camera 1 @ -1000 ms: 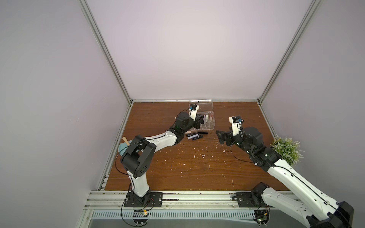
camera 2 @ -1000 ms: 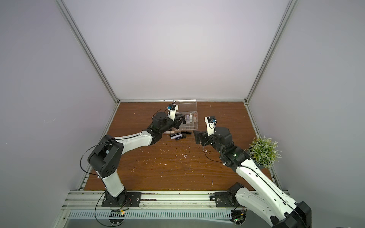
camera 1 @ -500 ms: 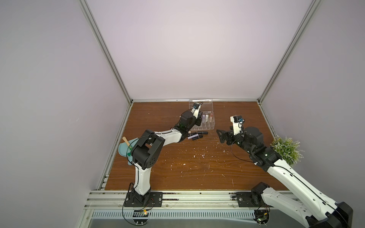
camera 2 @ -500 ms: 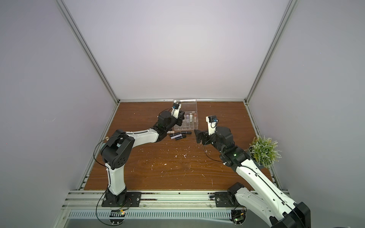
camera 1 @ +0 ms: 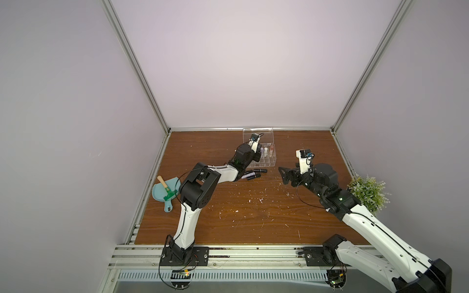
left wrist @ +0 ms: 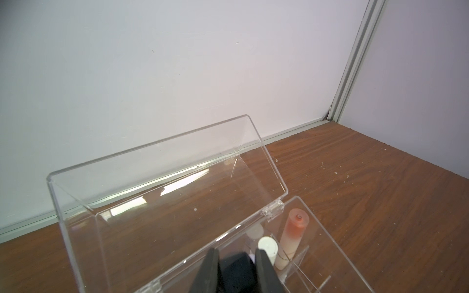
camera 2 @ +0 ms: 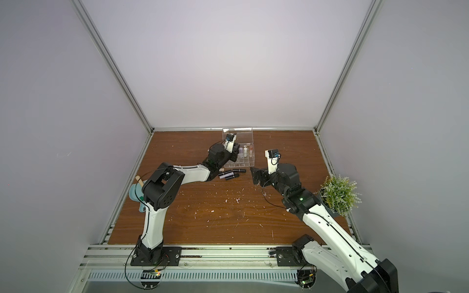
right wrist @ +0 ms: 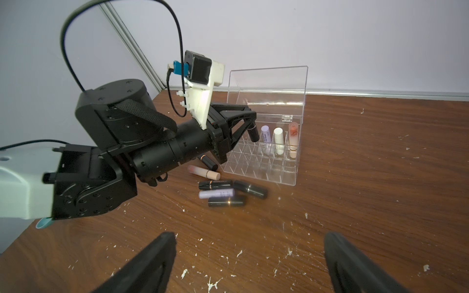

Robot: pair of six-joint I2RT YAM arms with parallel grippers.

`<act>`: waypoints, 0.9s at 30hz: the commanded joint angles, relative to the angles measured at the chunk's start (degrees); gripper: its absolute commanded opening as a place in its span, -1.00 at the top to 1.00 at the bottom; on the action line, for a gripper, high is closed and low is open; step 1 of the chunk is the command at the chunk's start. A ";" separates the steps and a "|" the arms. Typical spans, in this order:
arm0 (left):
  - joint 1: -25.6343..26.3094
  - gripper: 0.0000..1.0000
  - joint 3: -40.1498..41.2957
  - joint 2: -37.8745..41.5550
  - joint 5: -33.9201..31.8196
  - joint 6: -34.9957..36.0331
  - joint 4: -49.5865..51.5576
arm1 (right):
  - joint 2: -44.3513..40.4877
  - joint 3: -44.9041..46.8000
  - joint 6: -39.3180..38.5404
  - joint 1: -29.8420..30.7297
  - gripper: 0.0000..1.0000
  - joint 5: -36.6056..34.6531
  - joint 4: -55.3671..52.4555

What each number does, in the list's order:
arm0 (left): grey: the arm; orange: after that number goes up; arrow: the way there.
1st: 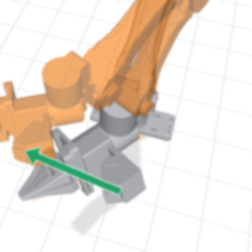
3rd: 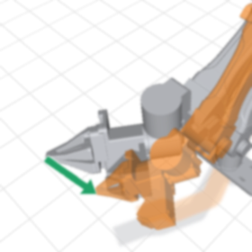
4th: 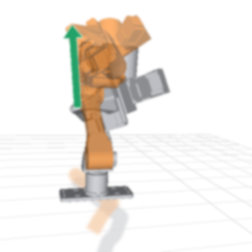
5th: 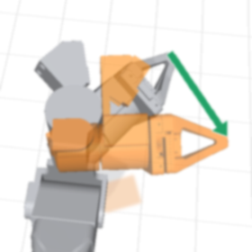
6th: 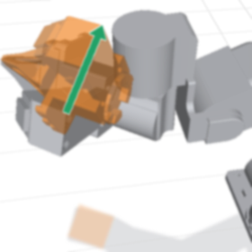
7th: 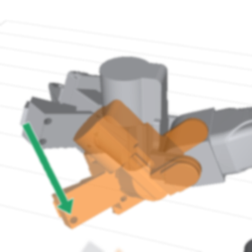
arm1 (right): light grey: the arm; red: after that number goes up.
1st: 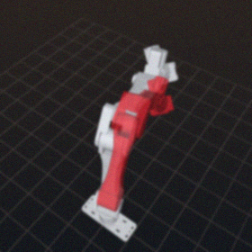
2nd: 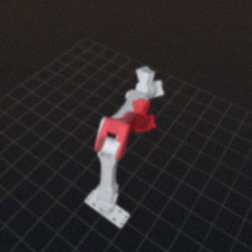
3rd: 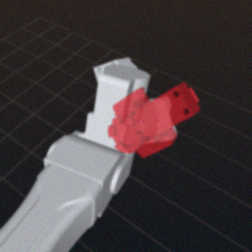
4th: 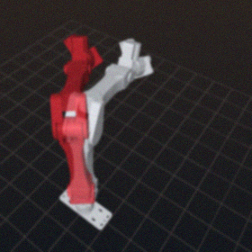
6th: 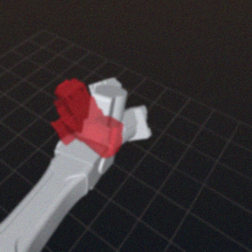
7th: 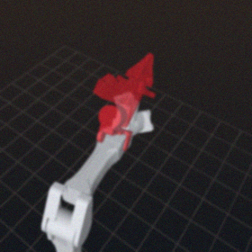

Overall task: Arrange the lipsticks in the organizer
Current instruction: Place the lipstick in the storage box.

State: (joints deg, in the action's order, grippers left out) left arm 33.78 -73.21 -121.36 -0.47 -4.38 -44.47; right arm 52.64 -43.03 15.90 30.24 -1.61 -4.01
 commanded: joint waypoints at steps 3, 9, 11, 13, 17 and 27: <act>-1.44 0.57 -0.58 -1.02 -0.06 -0.63 -2.87 | 0.94 -0.22 0.96 -0.27 -0.95 2.12 3.14; -1.41 0.49 -1.66 -2.19 -0.14 -0.07 -1.43 | 1.18 -0.22 1.65 -0.27 -0.94 3.11 2.83; -1.44 0.49 -1.98 -2.44 0.11 -0.12 -0.99 | 1.15 -0.04 1.86 -0.27 -0.94 3.40 2.74; -1.36 0.46 -2.53 -2.92 0.49 -0.22 -0.42 | 1.17 0.00 2.10 -0.27 -0.94 3.82 2.71; -1.44 0.31 -3.08 -3.44 1.21 -0.44 0.00 | 1.63 -0.22 2.25 -0.28 -0.94 4.66 2.53; -1.44 -0.12 1.18 1.95 1.57 -1.79 -1.16 | 9.49 -3.14 0.00 -0.27 -0.91 13.18 0.00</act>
State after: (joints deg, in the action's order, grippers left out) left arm 32.64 -74.19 -123.66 0.16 -5.02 -44.88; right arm 59.42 -43.40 17.08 30.15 6.76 -3.68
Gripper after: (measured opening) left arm 0.557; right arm 0.960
